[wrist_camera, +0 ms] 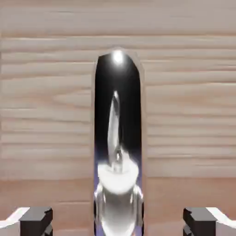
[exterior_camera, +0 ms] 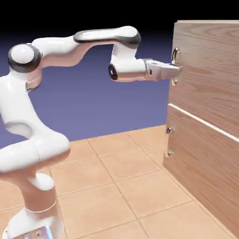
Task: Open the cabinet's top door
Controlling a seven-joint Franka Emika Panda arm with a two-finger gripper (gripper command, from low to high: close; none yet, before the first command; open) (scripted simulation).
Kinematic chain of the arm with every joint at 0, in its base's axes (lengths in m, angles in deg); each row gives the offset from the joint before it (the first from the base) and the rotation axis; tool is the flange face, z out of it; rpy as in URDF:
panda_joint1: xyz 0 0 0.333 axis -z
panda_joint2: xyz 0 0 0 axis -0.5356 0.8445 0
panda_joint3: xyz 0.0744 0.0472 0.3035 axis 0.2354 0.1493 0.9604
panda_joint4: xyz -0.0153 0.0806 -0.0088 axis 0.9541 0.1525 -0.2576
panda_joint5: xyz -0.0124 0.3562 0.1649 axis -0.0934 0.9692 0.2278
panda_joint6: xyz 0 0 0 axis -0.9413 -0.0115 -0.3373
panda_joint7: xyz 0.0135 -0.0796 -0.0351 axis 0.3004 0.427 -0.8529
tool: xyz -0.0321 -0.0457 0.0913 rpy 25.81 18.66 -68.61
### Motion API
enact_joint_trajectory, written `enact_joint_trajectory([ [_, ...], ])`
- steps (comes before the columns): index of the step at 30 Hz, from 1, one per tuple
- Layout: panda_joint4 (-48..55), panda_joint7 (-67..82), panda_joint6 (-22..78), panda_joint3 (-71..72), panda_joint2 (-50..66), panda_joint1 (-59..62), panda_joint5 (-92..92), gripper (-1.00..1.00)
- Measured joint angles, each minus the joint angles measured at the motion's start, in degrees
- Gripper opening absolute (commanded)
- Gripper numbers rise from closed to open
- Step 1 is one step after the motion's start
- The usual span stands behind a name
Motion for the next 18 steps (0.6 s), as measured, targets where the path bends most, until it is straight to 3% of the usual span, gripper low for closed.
enact_joint_trajectory([
  [10,-10.11,9.48,3.85,-16.05,5.80,-20.77,-0.75,-1.00],
  [18,-20.35,3.13,8.11,-30.37,2.85,-37.38,-12.00,-1.00],
])
